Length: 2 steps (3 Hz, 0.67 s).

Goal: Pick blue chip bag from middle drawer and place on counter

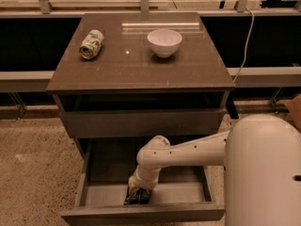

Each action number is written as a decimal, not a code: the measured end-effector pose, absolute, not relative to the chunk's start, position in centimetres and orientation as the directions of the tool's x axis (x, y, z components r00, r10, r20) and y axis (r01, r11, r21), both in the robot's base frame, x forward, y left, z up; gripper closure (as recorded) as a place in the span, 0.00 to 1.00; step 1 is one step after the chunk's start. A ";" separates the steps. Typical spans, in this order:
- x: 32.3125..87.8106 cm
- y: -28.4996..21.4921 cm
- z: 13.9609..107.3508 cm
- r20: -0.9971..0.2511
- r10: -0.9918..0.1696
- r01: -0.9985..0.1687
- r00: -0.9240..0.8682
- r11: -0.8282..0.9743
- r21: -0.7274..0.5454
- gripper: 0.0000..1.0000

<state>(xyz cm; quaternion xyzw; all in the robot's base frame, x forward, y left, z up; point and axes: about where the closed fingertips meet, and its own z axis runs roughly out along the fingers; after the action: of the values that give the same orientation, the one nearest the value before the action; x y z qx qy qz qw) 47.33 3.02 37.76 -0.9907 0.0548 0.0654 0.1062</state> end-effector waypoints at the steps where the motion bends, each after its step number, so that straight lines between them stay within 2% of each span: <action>1: 48.5 4.4 41.1 -0.129 -0.069 -0.110 0.989 -0.931 -0.347 0.83; 2: 49.9 5.3 47.8 -0.080 -0.059 -0.092 0.995 -0.848 -0.522 1.00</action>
Offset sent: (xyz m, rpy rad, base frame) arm 0.0424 0.0220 0.2258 0.6477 -0.2608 0.1189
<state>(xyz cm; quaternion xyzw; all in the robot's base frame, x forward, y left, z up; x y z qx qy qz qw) 49.87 5.30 47.75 -0.9608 0.0394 0.0306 0.2728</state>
